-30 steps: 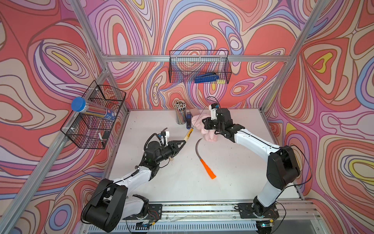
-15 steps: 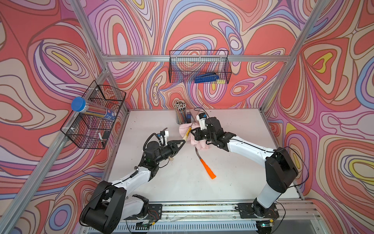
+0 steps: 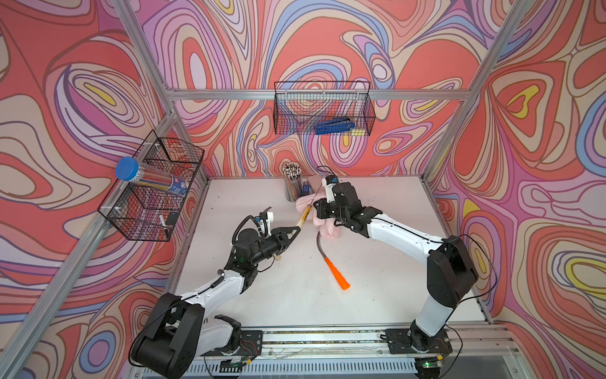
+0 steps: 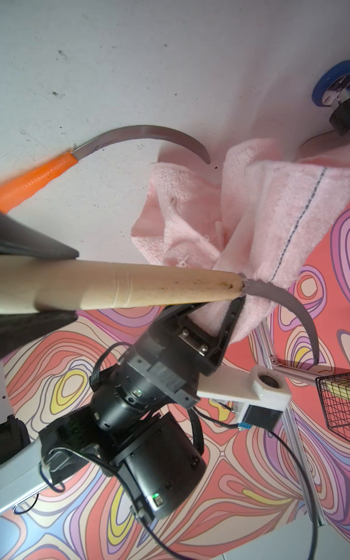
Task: Wipe small sickles with rags
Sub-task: Wipe the small sickle.
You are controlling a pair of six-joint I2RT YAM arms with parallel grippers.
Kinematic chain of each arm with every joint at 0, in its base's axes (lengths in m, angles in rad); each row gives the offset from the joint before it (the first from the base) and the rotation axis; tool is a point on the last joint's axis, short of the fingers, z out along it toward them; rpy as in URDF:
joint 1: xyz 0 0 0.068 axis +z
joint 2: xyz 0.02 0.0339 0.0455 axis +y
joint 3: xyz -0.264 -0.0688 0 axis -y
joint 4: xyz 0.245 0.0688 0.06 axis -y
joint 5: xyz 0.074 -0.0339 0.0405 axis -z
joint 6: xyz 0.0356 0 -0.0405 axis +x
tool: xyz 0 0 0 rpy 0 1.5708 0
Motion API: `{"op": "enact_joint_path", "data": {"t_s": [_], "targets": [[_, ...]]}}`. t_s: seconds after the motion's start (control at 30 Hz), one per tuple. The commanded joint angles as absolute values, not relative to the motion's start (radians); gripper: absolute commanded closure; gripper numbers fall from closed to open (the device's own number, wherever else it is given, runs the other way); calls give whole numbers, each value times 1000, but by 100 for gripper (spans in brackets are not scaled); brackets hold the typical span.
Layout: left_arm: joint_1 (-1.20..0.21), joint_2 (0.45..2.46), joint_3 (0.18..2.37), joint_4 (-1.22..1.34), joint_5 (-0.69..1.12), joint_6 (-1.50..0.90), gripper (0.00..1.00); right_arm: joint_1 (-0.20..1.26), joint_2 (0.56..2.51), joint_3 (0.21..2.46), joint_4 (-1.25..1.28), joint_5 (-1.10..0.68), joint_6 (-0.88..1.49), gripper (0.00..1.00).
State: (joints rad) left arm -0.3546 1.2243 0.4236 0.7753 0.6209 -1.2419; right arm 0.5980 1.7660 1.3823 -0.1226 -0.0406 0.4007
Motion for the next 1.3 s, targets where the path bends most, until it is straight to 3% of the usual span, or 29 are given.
{"op": "enact_joint_path", "data": {"t_s": [0.0, 0.3, 0.63, 1.27], "targets": [[-359, 1219, 430, 799, 639, -1241, 100, 568, 1805, 1471, -138, 32, 356, 100], [-359, 1223, 431, 810, 644, -1248, 100, 552, 1822, 1597, -218, 74, 293, 100], [-358, 1215, 430, 810, 643, -1252, 100, 569, 1807, 1455, -118, -42, 383, 100], [-359, 1190, 430, 785, 636, -1243, 100, 735, 1812, 1399, -82, -60, 414, 100]]}}
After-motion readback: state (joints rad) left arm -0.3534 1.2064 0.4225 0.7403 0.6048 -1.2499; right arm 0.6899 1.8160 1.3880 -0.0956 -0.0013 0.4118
